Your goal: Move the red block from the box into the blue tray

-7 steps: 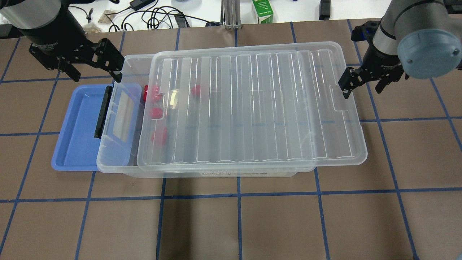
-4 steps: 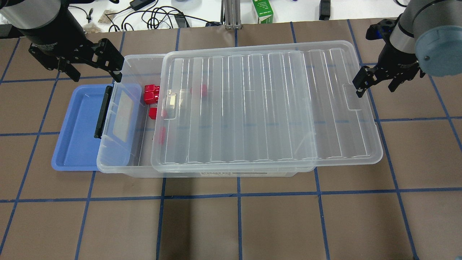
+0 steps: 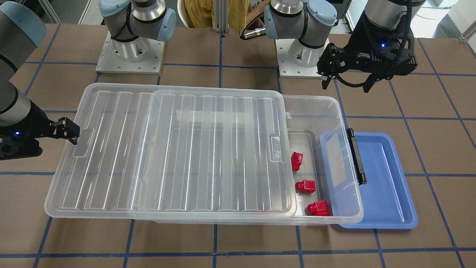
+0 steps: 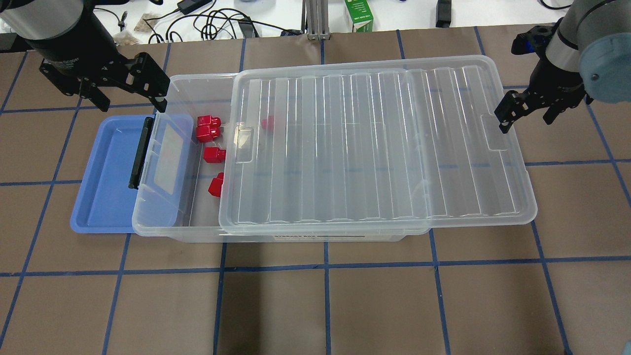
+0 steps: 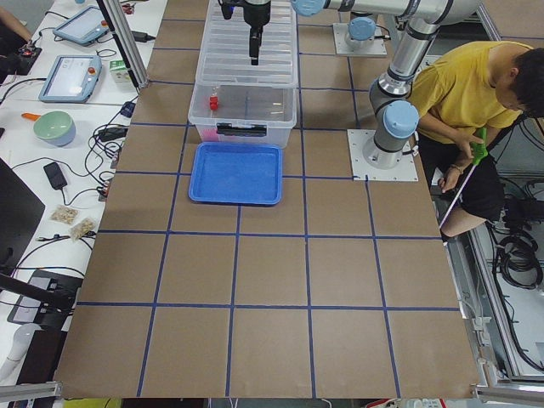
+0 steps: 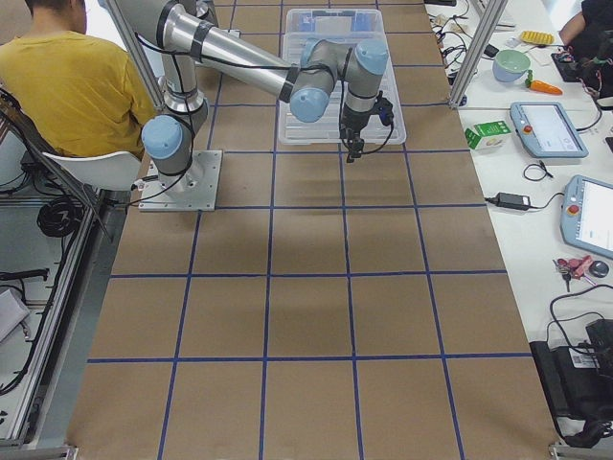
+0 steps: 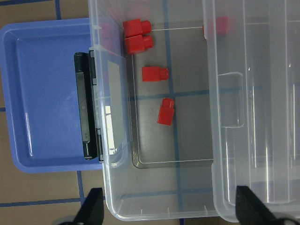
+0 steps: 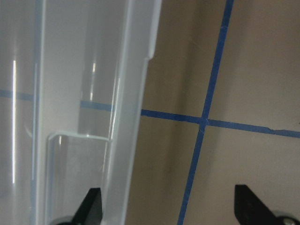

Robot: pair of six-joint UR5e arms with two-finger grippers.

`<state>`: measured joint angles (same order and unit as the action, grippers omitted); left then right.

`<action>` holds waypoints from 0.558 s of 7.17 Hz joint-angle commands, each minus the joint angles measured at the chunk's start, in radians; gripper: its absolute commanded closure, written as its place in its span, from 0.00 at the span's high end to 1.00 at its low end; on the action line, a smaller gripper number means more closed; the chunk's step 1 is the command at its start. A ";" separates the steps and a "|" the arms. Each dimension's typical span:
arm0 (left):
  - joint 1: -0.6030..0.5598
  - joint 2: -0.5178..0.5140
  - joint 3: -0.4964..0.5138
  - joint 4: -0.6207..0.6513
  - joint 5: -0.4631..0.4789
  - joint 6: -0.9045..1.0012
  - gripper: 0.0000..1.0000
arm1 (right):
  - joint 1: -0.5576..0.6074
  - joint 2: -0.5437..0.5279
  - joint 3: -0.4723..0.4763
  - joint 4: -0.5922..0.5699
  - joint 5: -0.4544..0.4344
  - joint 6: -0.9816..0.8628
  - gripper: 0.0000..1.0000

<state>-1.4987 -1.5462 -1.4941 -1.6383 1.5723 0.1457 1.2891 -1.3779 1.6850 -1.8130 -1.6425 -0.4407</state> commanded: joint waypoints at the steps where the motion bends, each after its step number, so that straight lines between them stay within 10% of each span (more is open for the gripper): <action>1: 0.000 0.000 0.000 0.000 0.000 0.000 1.00 | -0.016 -0.001 0.002 0.003 -0.017 -0.001 1.00; 4: 0.000 0.000 -0.002 -0.002 -0.002 -0.002 1.00 | -0.019 -0.024 -0.008 0.011 -0.005 0.013 1.00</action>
<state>-1.4987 -1.5463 -1.4951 -1.6387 1.5710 0.1447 1.2681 -1.3859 1.6829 -1.8060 -1.6543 -0.4378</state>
